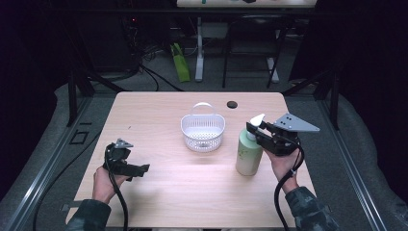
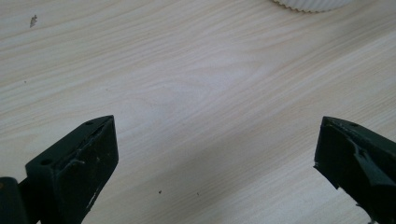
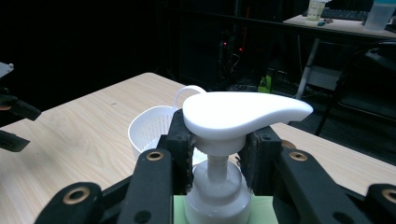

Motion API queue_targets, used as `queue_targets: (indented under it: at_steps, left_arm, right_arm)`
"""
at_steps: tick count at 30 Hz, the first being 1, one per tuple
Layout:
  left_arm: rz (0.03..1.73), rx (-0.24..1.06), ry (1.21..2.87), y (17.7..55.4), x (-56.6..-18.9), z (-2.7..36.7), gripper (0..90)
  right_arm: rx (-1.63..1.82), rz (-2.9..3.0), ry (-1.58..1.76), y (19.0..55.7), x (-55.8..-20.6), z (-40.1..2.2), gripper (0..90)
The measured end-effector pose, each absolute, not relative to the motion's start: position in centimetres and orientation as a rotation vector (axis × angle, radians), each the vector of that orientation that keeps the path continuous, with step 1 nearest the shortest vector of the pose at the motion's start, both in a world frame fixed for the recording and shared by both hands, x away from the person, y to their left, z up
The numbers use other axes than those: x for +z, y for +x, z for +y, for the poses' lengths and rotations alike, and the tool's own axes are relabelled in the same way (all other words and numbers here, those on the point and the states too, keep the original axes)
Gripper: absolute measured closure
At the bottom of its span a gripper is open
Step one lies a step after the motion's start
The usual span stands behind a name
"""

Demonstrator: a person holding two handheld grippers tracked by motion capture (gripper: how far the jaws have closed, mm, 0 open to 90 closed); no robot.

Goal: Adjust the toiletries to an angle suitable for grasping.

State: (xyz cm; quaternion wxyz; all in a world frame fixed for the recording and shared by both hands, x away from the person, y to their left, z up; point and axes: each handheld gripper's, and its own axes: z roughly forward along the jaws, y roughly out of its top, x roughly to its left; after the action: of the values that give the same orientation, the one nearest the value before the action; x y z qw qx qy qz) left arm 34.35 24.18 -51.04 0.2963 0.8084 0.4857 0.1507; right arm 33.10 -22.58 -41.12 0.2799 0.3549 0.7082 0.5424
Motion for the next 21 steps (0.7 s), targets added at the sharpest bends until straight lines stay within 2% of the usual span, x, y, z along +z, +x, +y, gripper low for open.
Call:
queue_targets:
  at_steps: [11, 21]
  left_arm:
    - [1.287, 0.403, 2.149, 34.4, -51.0, 24.3, 0.0]
    - [1.287, 0.396, 2.146, 34.4, -51.2, 24.2, 0.0]
  right_arm:
    - [1.448, 1.913, 0.949, 34.2, -41.5, -21.4, 67.5]
    - [1.462, 1.908, 0.976, 34.5, -41.6, -22.2, 66.4]
